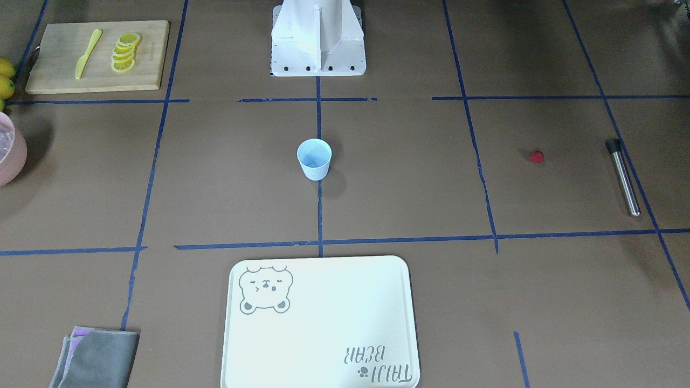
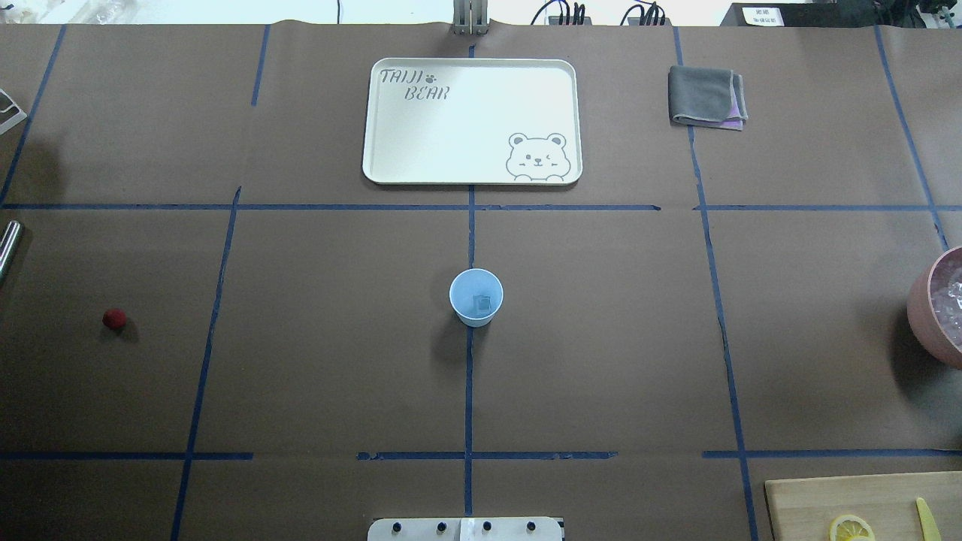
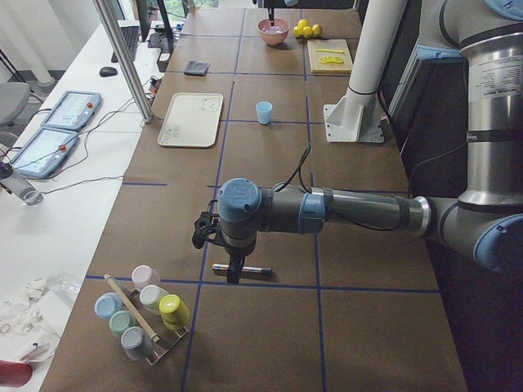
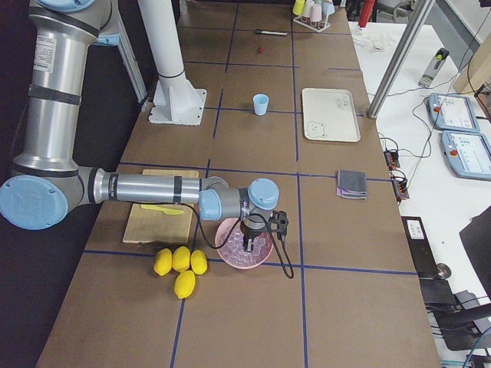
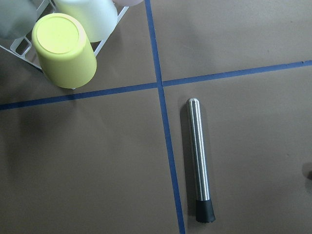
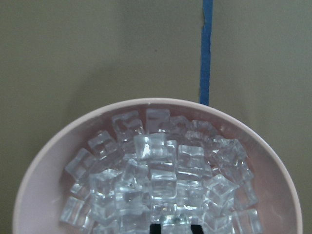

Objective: Mash ice and strawberries in cup
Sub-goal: 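Carry the pink ice bowl with the right gripper over the blue cup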

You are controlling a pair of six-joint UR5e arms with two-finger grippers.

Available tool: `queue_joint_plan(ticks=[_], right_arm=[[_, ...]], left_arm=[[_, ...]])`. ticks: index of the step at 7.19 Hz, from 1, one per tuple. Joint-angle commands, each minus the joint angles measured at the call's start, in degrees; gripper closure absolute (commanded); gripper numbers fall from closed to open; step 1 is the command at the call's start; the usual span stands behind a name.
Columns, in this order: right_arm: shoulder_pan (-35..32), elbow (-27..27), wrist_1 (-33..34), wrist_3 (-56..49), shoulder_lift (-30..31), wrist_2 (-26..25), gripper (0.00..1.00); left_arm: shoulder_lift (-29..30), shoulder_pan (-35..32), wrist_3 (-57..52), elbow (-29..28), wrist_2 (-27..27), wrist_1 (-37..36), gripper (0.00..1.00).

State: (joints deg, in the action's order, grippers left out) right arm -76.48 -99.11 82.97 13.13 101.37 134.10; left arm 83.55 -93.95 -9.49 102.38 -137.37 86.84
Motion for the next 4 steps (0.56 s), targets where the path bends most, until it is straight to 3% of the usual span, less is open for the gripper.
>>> queue_joint_plan(ticks=[1, 3, 4], right_arm=[[-4.6, -8.1, 0.3, 0.0, 0.7, -0.1, 1.00], [-0.8, -9.7, 1.6, 1.0, -9.5, 0.1, 1.00], [4.6, -9.3, 7.8, 6.2, -19.4, 0.0, 1.00]], left_arm=[[-0.1, 0.0, 0.0, 0.0, 0.0, 0.0, 0.00], [-0.1, 0.0, 0.0, 0.0, 0.0, -0.1, 0.00], [-0.1, 0.0, 0.0, -0.1, 0.0, -0.1, 0.00]])
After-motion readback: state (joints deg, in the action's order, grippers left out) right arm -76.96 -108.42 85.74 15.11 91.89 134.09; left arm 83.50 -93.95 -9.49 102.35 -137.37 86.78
